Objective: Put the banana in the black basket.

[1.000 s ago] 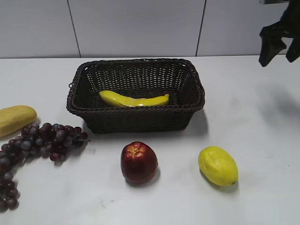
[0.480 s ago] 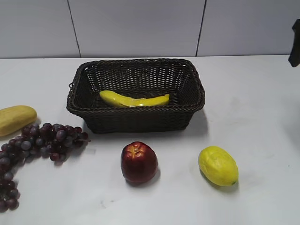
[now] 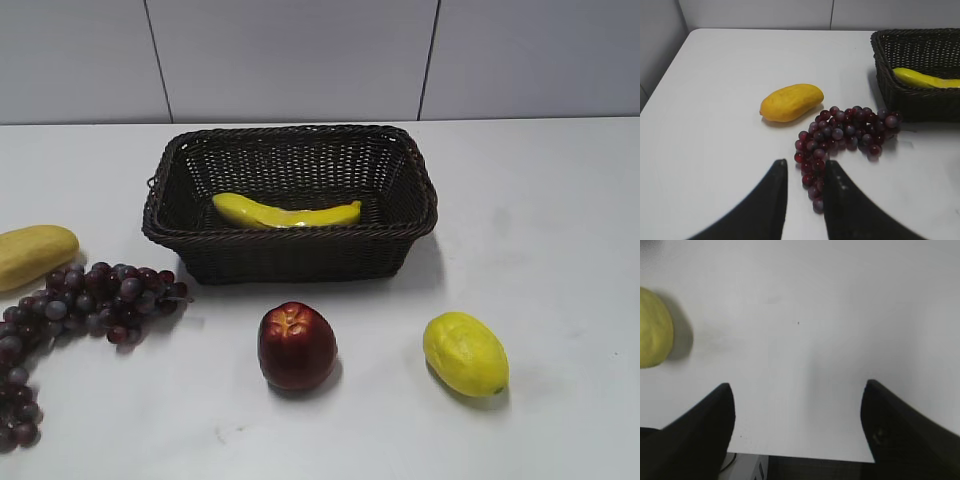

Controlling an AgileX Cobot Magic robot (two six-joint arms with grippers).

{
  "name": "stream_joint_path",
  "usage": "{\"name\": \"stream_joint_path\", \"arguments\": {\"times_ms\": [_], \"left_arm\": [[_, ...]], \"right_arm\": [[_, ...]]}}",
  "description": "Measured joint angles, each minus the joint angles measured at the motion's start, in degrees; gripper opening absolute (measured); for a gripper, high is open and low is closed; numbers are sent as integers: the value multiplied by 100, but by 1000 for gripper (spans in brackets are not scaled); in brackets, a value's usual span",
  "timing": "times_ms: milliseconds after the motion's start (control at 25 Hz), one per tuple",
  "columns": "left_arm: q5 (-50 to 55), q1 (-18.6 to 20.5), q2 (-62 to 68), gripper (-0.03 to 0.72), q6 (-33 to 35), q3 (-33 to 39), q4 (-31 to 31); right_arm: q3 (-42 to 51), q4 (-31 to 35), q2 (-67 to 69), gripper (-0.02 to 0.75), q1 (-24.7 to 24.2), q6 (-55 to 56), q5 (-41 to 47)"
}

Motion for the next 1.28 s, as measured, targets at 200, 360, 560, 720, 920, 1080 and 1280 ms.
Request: {"name": "stream_joint_path", "arguments": {"times_ms": [200, 360, 560, 720, 920, 1080, 1280], "left_arm": [[0, 0, 0, 237, 0, 0, 0], [0, 0, 0, 237, 0, 0, 0], [0, 0, 0, 237, 0, 0, 0], [0, 0, 0, 237, 0, 0, 0], [0, 0, 0, 237, 0, 0, 0], [0, 0, 0, 237, 0, 0, 0], [0, 0, 0, 237, 0, 0, 0]], "right_arm": [[1060, 0, -893, 592, 0, -1, -180], [1658, 0, -1716, 592, 0, -1, -192], [2201, -2, -2804, 592, 0, -1, -265], [2236, -2, -3679, 592, 0, -1, -331], [2241, -2, -4670, 592, 0, 6, -281], [2262, -33, -5471, 592, 0, -10, -113], [2402, -99, -6489, 592, 0, -22, 101]]}}
